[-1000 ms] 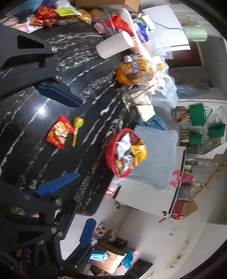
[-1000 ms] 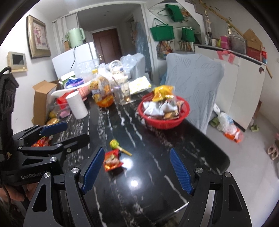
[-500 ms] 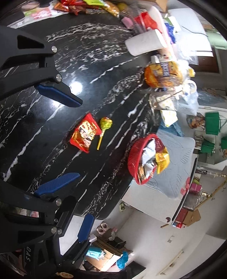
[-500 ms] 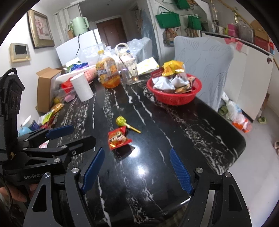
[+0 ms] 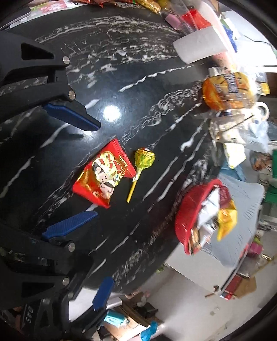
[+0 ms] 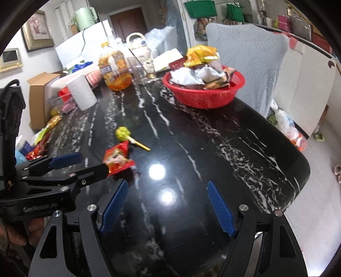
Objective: Organize snacks
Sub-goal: 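Grasp the red cartoon packet with the left tool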
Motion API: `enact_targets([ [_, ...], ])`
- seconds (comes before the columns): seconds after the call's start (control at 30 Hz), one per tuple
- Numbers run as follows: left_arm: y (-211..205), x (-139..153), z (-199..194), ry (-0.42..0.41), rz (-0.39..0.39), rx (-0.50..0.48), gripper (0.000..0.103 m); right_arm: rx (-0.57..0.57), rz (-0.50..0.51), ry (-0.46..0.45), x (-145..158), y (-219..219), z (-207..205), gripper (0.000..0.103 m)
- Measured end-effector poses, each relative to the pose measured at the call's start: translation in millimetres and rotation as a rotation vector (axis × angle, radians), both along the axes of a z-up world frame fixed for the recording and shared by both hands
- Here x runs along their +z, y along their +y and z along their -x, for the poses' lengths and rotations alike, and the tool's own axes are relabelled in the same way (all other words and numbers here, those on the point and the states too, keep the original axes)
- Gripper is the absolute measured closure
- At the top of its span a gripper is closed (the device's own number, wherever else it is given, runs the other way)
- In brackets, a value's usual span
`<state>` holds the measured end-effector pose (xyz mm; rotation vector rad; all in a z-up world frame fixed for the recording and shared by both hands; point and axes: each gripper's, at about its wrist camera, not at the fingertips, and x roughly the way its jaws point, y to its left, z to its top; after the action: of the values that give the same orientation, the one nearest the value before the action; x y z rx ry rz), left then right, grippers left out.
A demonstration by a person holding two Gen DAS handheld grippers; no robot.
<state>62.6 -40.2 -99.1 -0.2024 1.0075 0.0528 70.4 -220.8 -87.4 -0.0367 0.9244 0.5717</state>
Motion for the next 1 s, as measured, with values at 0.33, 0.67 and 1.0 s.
enact_targets([
  [0.33,-3.0,-20.1,-31.1,0.095,0.027,0.024,0.026,-0.047,-0.004,0.038,-12.0,-17.8,-25.8,0.025],
  [0.67,9.3,-19.8,-23.1,0.068,-0.046,0.059,0.067,-0.026,-0.004,0.056,-18.0,-11.5,-35.4,0.025],
  [1.0,44.3,-18.1,-9.9,0.027,0.019,0.109,0.071,0.073,-0.001,0.053,-14.6,26.6,-36.3,0.025],
])
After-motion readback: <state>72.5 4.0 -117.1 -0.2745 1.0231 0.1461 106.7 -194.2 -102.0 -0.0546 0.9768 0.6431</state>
